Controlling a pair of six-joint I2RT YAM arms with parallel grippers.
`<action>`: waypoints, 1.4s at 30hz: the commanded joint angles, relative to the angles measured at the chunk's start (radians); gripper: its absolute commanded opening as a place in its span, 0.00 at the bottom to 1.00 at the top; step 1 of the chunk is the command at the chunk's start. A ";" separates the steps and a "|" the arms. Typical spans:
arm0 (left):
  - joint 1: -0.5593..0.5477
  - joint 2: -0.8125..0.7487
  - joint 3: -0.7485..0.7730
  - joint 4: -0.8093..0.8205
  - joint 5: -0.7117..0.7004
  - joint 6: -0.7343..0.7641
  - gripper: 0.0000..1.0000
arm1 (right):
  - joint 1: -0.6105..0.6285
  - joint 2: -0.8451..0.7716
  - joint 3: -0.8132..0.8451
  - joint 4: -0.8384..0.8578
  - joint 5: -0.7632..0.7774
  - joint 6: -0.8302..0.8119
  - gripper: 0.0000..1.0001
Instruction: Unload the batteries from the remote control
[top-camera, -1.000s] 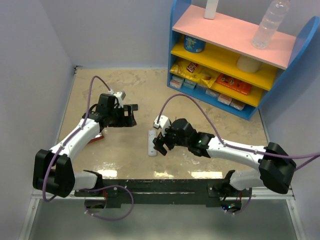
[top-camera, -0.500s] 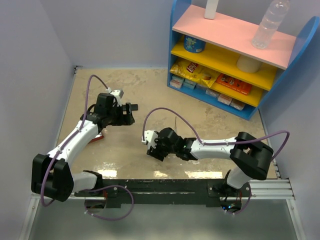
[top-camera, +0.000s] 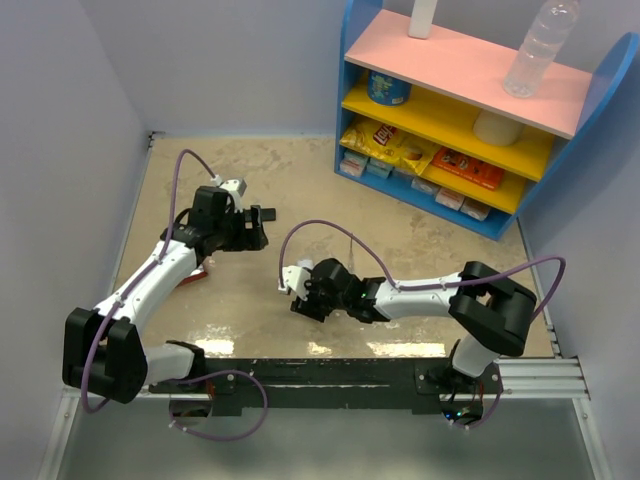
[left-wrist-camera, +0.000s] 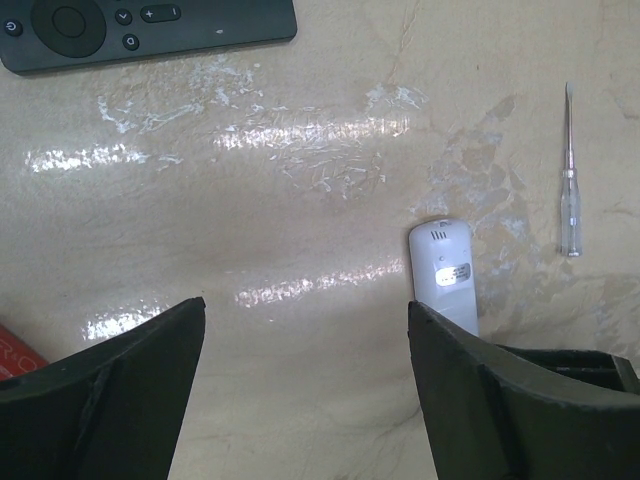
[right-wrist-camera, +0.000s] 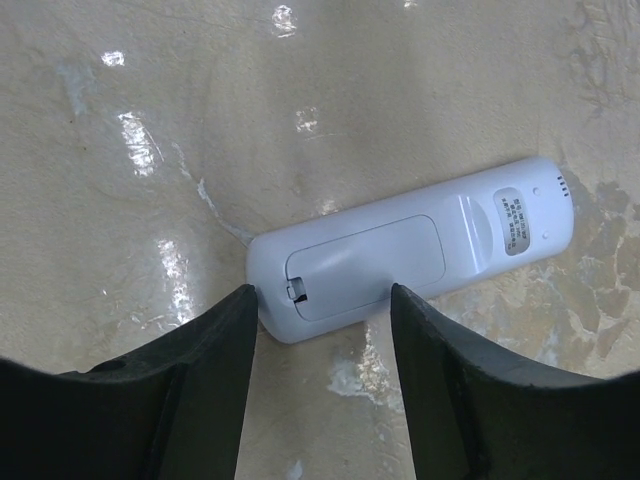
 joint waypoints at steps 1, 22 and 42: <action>0.000 -0.016 -0.001 0.017 -0.006 0.022 0.86 | 0.002 -0.005 0.038 0.042 0.042 -0.029 0.56; 0.000 -0.011 -0.001 0.014 -0.014 0.023 0.85 | 0.008 -0.022 0.064 0.001 0.068 -0.050 0.47; 0.000 -0.007 -0.001 0.009 -0.017 0.025 0.85 | 0.009 -0.036 0.068 -0.042 0.028 -0.038 0.51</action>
